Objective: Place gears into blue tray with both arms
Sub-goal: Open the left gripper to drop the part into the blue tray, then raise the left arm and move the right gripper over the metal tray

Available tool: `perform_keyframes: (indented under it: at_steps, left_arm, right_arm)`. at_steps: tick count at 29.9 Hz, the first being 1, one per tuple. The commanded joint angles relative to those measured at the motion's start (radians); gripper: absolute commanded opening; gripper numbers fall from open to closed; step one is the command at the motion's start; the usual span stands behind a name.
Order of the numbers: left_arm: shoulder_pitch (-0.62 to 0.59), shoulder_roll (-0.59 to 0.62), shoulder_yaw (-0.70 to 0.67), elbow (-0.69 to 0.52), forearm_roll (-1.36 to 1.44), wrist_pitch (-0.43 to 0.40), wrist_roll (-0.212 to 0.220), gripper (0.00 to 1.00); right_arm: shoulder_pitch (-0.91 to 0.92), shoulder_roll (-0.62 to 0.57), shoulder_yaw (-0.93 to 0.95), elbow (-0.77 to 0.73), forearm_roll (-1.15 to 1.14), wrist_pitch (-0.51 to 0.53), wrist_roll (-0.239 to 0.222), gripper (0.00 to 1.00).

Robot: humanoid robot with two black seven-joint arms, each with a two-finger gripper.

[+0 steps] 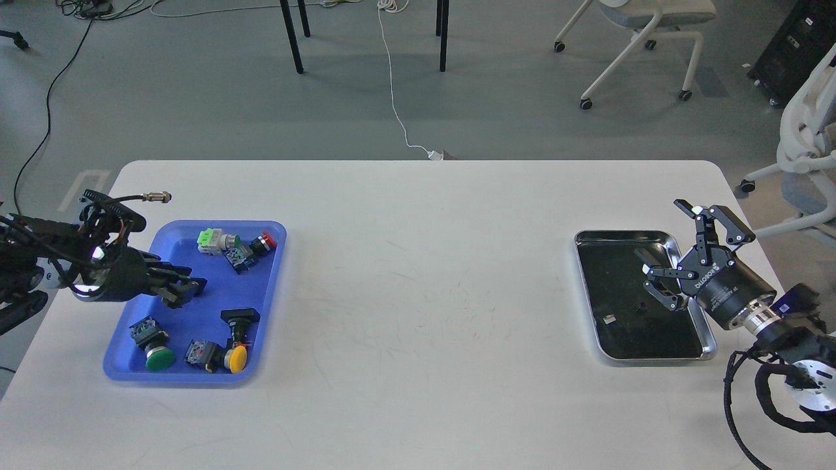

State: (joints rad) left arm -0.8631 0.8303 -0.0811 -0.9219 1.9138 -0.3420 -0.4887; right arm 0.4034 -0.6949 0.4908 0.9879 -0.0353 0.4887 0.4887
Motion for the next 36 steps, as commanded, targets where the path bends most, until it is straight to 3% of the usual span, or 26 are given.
perform_keyframes:
  at_steps: [1,9,14,18,23,27,28,30,36]
  left_arm:
    - [-0.004,0.010,-0.008,-0.005,-0.009,0.001,0.000,0.86]
    - [-0.017,0.006,-0.225,-0.072,-0.237,0.009,0.000,0.94]
    - [0.007,-0.002,-0.305,-0.233,-0.725,0.020,0.000,0.95]
    - [0.088,-0.072,-0.365,-0.305,-1.094,0.090,0.000,0.98]
    - [0.277,-0.255,-0.610,-0.314,-1.156,0.159,0.000,0.98]
    - [0.277,-0.255,-0.611,-0.314,-1.156,0.159,0.000,0.98]
    - [0.417,-0.442,-0.776,-0.308,-1.164,0.190,0.049,0.98]
    - [0.476,-0.499,-0.827,-0.304,-1.162,0.186,0.097,0.98]
    - [0.639,-0.603,-0.939,-0.301,-1.156,0.181,0.128,0.98]
  right_arm:
    - [0.000,0.000,0.000,0.000,0.000,0.000,0.000,0.99]
    - [0.002,0.000,0.002,0.000,0.000,0.000,0.000,0.99]
    - [0.003,0.000,0.006,0.000,0.000,0.000,0.000,0.99]
    - [0.009,0.000,0.008,0.000,0.000,0.000,0.000,0.99]
    - [0.014,0.000,0.012,0.003,0.000,0.000,0.000,0.99]
    - [0.014,0.000,0.012,0.003,0.000,0.000,0.000,0.99]
    - [0.021,0.000,0.017,0.009,0.000,0.000,0.000,0.99]
    - [0.034,0.001,0.020,0.011,0.002,0.000,0.000,0.99]
    - [0.055,0.002,0.020,0.012,0.000,0.000,0.000,0.99]
